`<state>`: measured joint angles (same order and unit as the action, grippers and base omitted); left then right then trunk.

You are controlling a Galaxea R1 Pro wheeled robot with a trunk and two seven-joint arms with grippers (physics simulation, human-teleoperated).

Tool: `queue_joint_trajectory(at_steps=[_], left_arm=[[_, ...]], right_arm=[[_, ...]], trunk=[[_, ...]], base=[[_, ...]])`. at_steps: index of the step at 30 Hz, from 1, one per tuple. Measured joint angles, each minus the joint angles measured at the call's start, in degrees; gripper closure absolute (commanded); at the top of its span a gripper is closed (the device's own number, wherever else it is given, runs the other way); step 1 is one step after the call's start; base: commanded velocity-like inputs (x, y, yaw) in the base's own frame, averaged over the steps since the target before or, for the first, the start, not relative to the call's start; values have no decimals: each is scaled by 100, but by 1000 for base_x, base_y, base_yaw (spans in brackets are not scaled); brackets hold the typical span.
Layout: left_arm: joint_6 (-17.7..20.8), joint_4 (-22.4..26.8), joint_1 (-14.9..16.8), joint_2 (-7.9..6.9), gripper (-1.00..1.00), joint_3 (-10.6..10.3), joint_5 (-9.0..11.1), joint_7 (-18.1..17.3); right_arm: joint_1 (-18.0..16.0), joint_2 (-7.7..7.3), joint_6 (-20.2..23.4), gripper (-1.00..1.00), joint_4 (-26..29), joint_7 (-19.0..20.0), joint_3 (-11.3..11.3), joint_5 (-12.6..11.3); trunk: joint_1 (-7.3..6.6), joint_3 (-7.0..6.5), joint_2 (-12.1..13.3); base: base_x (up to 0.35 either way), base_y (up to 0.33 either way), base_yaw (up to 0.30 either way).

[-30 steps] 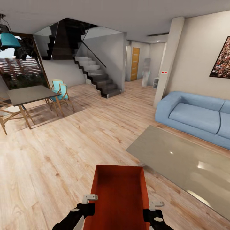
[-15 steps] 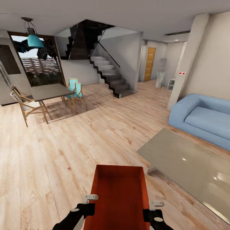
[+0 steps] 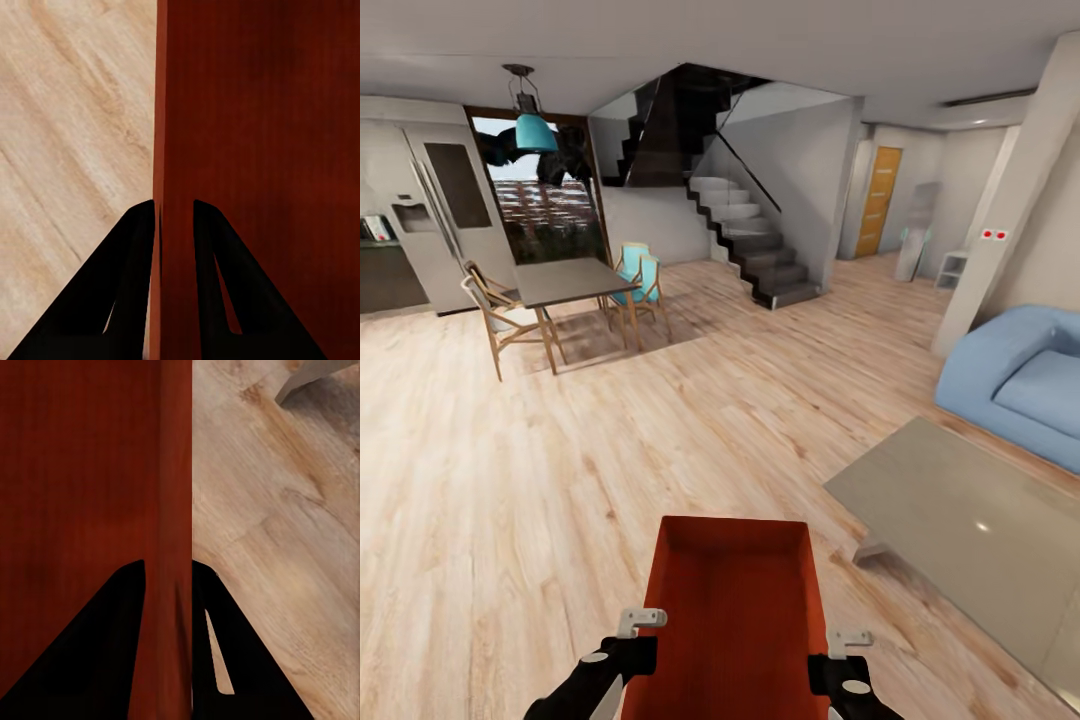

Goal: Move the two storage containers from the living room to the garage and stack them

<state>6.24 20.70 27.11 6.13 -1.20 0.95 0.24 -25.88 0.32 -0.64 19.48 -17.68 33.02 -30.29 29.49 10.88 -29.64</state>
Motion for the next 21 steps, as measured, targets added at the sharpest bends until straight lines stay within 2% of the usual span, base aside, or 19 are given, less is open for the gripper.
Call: queue_joint_trajectory(at_steps=[15, 21], left_arm=[[1, 0, 0, 1, 100, -1, 0, 1], [6, -3, 1, 2, 100, 0, 1, 3]], right_arm=[[0, -1, 0, 100, -1, 0, 1, -1], [1, 0, 6, 100, -2, 6, -7, 5]], trunk=[[0, 0, 0], [0, 0, 0]], base=[[0, 0, 267], [21, 0, 61]])
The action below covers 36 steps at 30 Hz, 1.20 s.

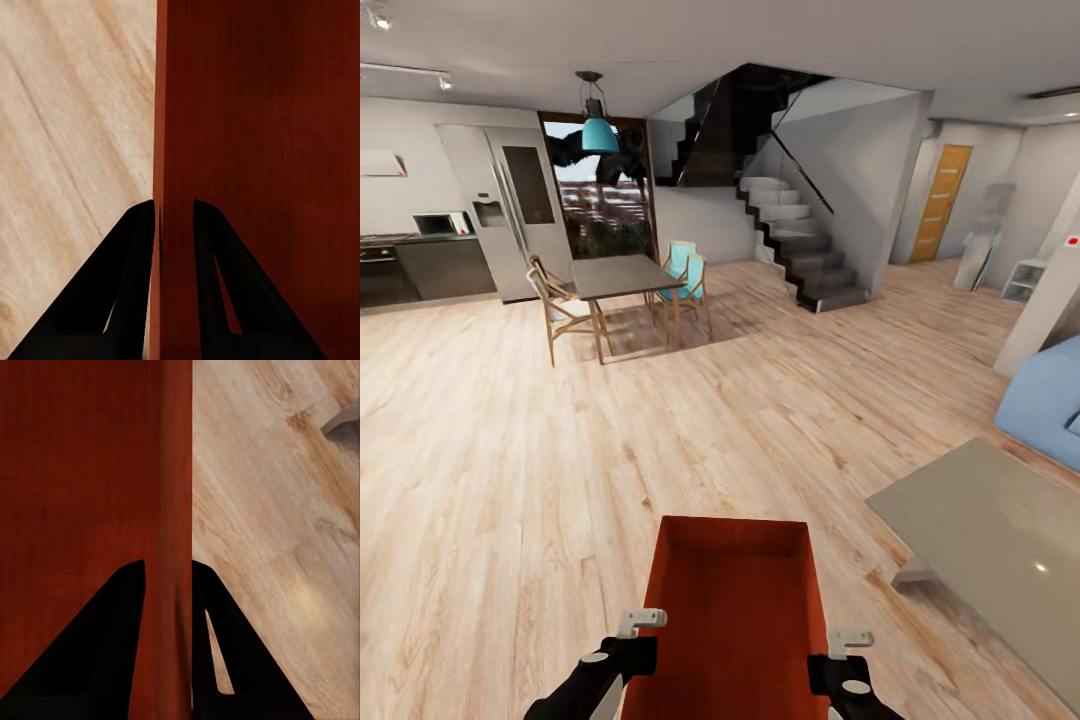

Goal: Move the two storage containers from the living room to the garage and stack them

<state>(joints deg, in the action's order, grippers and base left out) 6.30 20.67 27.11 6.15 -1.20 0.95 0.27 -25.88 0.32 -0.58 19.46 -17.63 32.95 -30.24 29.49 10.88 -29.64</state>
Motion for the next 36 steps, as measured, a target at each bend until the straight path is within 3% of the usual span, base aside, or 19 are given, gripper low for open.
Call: queue_joint_trajectory(at_steps=[36], left_arm=[[1, -1, 0, -5, 100, -5, 6, -3]], right_arm=[[0, 6, -4, 100, -6, -8, 6, -5]], trunk=[[-3, 0, -1]], base=[[311, 0, 1]])
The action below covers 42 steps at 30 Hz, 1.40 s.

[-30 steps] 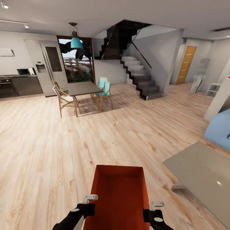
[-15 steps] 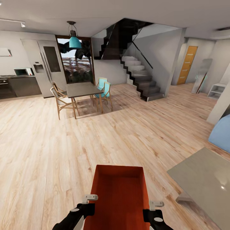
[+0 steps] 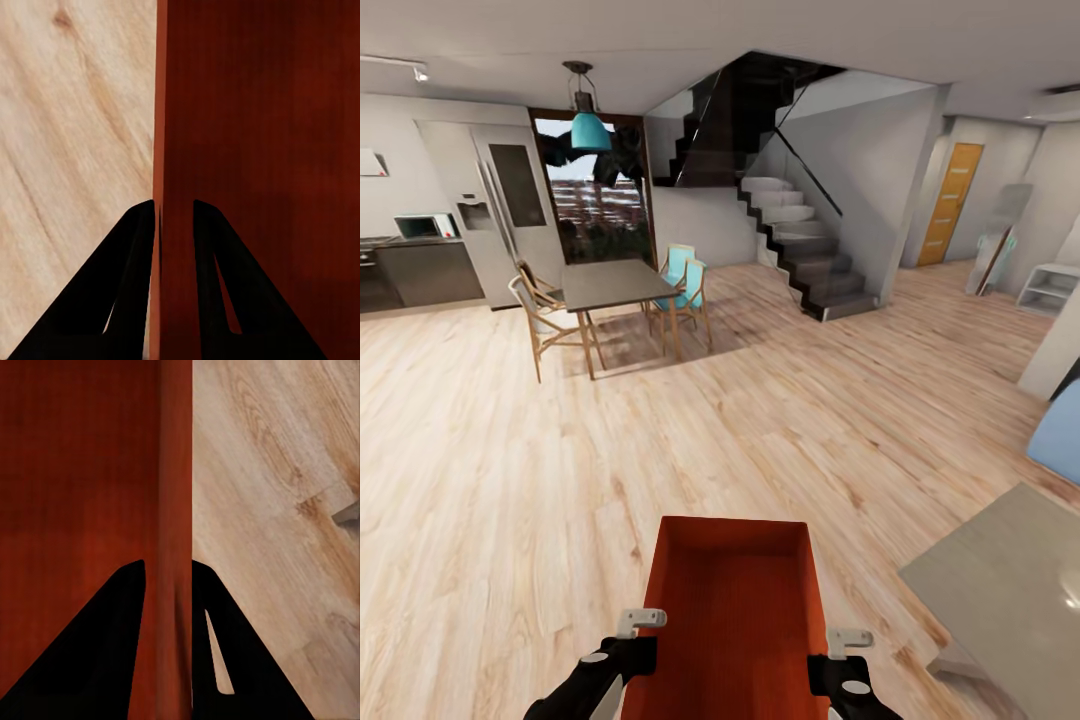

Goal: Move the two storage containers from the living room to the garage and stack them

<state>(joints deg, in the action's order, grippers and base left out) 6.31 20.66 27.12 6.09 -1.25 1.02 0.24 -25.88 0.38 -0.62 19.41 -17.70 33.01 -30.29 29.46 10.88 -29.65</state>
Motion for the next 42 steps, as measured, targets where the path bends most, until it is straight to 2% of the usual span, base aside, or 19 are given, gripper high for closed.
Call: queue_joint_trajectory(at_steps=[10, 42], left_arm=[[5, -37, 3, 41, 100, 6, -11, 45], [7, -44, 4, 35, 100, 7, -9, 39]], right_arm=[[2, -38, -2, 100, -21, 42, 51, -83], [3, -32, -2, 100, -25, 30, 66, -103]], trunk=[[0, 0, 0], [0, 0, 0]], base=[[323, 0, 0], [323, 0, 0]])
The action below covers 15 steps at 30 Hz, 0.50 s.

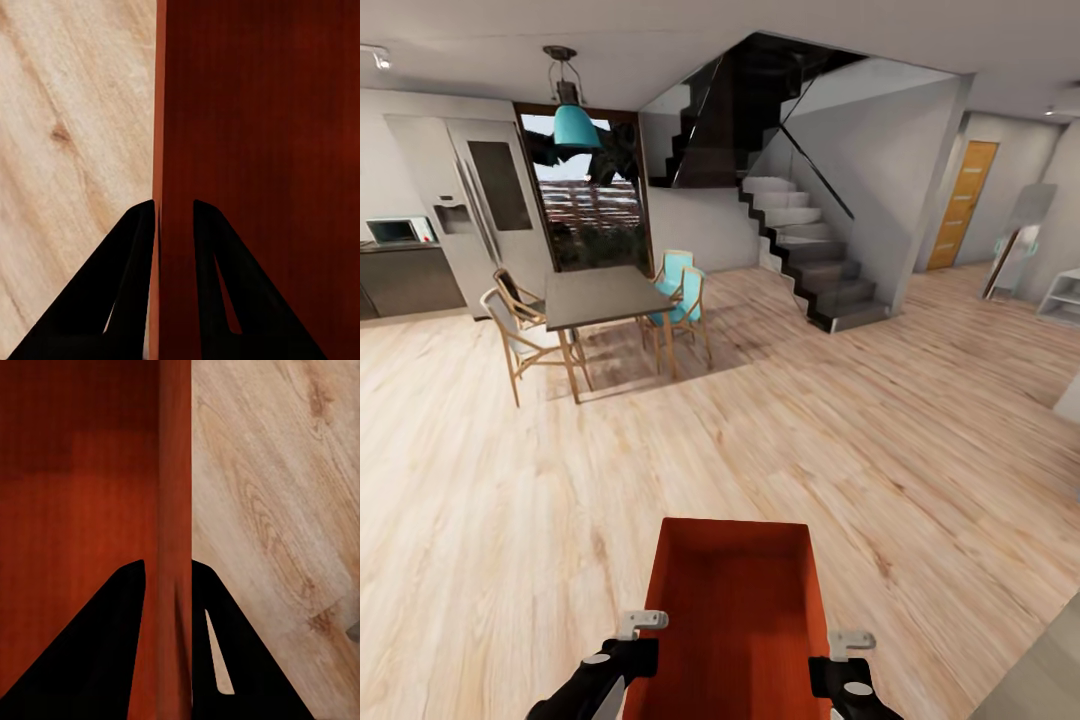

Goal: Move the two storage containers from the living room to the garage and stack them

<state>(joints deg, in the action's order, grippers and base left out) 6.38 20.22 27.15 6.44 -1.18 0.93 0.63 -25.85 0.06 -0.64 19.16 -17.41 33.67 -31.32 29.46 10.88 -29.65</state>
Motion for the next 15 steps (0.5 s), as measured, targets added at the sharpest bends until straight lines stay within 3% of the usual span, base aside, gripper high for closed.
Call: queue_joint_trajectory(at_steps=[15], left_arm=[[0, 2, 0, 2, 100, -3, -1, 2]], right_arm=[[0, -2, -8, 100, -2, 1, 7, -12]], trunk=[[0, 0, 0]], base=[[323, 0, 0]])
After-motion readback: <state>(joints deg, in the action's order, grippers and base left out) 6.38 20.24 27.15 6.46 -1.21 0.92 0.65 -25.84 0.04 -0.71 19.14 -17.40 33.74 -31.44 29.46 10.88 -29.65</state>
